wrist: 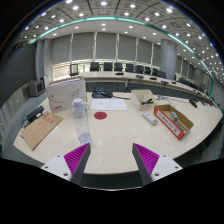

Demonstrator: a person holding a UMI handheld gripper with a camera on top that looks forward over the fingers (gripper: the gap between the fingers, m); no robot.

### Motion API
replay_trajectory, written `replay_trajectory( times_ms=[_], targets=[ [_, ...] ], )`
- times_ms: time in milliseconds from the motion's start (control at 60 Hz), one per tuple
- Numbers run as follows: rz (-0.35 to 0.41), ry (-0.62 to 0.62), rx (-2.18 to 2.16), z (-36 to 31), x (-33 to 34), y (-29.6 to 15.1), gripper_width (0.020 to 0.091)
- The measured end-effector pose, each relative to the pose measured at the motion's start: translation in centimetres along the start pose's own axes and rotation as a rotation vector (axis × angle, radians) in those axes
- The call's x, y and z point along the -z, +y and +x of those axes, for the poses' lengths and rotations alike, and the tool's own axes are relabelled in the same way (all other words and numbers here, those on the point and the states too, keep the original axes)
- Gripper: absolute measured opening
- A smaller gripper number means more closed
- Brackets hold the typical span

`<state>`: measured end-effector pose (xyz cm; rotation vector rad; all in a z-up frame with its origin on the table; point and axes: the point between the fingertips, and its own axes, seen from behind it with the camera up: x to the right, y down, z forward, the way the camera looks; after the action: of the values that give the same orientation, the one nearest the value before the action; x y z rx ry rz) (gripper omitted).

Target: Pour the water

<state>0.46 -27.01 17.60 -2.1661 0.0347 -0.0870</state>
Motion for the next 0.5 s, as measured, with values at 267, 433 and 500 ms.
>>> replay_trajectory(
  times_ms=[267, 433, 500],
  targets=[
    [0.09, -0.075, -0.012, -9.8, -7.6, -1.1, 0.0862],
    [0.183, -0.068, -0.027, -12.3, -14.0, -3.3, 0.0863],
    [0.207, -0.057, -0.026, -12.8, -16.6, -3.7, 0.0856]
  ],
)
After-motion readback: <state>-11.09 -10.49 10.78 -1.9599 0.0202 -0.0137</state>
